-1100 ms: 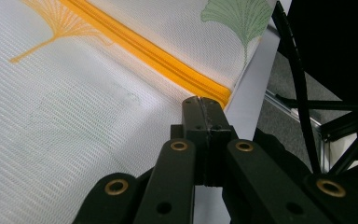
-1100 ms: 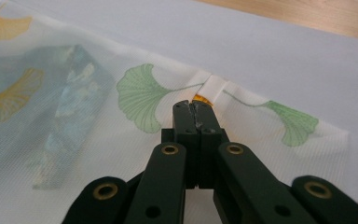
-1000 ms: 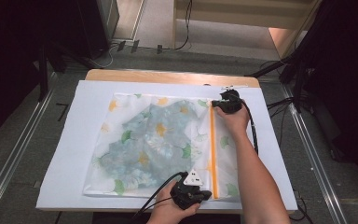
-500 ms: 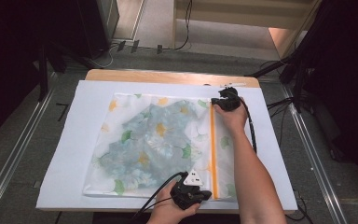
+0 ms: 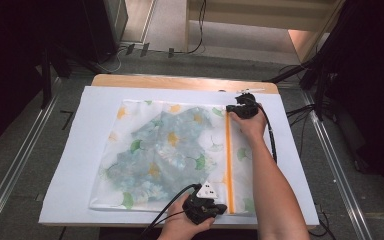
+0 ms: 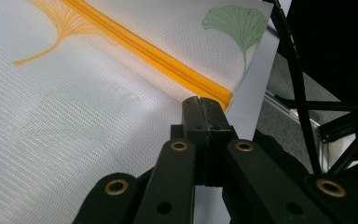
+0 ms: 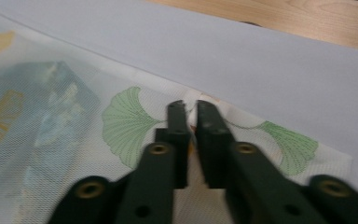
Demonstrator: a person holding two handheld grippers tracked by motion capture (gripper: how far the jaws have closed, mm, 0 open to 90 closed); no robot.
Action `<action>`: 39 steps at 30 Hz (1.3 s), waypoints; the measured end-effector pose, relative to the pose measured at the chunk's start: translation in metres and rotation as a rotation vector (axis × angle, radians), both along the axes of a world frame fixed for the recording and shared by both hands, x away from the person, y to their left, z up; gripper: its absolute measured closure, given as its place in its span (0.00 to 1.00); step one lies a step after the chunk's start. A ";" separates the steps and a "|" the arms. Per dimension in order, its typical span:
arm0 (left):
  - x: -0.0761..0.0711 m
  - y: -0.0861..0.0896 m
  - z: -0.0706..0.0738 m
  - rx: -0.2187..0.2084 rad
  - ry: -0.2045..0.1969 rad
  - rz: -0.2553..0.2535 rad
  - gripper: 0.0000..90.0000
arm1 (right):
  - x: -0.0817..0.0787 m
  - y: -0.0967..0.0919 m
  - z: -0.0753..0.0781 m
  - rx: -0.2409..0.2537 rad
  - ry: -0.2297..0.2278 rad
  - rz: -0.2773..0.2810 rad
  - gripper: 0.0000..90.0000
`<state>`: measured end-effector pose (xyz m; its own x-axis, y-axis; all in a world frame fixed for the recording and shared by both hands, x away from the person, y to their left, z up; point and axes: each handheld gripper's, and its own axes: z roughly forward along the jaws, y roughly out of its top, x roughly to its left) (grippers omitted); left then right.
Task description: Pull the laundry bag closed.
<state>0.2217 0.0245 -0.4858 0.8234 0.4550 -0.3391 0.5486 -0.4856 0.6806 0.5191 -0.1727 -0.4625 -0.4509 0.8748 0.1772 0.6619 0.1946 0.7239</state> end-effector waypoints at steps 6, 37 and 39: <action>0.002 0.000 0.000 -0.002 0.013 -0.003 1.00 | -0.015 -0.011 0.013 0.098 -0.018 -0.007 0.61; 0.015 0.062 0.019 -0.158 -0.101 0.171 0.00 | -0.164 -0.056 0.011 0.112 -0.098 0.050 0.09; 0.018 0.073 0.020 -0.155 -0.125 0.205 0.00 | -0.172 -0.055 0.008 0.104 -0.095 0.062 0.08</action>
<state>0.2395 0.0974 -0.4655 0.7595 0.5668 -0.3192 0.5318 -0.2584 0.8065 0.3475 -0.2279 -0.4543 -0.5228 0.8237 0.2196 0.5784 0.1535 0.8012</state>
